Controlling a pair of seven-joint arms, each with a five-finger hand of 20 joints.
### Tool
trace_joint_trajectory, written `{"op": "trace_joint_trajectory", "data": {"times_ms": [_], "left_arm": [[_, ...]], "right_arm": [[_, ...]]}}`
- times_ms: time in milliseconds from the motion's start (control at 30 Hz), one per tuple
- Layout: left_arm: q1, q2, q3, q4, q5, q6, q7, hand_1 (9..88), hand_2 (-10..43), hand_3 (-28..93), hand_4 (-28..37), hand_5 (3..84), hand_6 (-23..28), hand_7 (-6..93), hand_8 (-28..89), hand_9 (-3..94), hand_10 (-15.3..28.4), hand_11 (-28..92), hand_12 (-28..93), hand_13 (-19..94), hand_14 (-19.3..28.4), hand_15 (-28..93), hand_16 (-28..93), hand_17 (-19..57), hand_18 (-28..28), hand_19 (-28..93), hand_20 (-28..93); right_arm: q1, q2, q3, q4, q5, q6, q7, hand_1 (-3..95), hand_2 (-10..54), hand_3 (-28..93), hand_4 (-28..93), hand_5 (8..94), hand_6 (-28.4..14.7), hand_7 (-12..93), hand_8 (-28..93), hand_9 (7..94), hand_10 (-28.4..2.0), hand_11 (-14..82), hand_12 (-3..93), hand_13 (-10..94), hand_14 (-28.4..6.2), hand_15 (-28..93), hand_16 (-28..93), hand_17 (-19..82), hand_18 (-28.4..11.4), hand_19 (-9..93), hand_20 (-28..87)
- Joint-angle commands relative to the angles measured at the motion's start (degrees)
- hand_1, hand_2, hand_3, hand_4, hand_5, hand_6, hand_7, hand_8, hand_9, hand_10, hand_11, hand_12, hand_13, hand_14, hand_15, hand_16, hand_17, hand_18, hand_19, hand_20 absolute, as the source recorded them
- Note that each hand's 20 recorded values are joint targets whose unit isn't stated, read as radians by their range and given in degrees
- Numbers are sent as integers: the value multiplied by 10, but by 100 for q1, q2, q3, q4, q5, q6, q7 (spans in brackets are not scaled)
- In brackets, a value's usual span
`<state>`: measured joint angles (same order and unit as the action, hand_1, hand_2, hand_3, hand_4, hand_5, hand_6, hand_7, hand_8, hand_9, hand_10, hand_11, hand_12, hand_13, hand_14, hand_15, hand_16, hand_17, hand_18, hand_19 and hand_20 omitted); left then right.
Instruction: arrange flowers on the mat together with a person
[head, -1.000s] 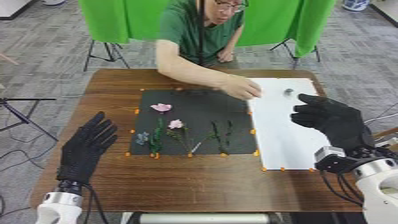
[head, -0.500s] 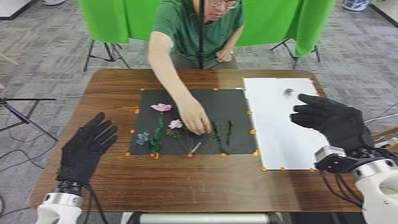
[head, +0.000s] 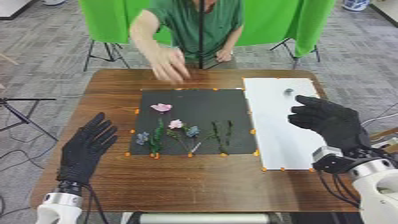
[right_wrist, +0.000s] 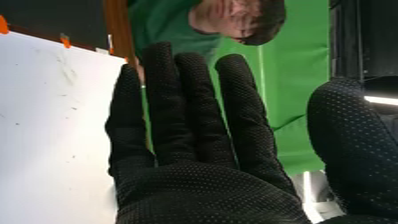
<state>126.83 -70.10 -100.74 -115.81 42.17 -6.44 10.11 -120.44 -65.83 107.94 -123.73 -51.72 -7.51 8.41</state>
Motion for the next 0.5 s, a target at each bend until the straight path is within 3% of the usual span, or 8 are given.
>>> {"op": "trace_joint_trajectory", "data": {"times_ms": [33, 500], "left_arm": [[5, -32, -8, 41, -25, 27, -53, 240, -5, 712, -281, 344, 31, 148, -84, 285, 120, 167, 147, 238, 139, 192, 16, -90, 212, 421, 78], [132, -1, 14, -19, -58, 100, 71, 240, -5, 710, -280, 344, 30, 146, -84, 285, 120, 166, 148, 239, 139, 191, 18, -90, 212, 419, 79]], "right_arm": [[29, -19, -48, 31, -30, 62, 21, 161, 99, 860, -220, 519, -48, 180, -105, 513, -167, 185, 226, 430, -151, 360, 190, 125, -223, 522, 300], [482, 92, -386, 244, -184, 58, -91, 166, 93, 861, -220, 519, -48, 181, -106, 514, -169, 185, 225, 432, -151, 360, 190, 126, -224, 523, 302]]}}
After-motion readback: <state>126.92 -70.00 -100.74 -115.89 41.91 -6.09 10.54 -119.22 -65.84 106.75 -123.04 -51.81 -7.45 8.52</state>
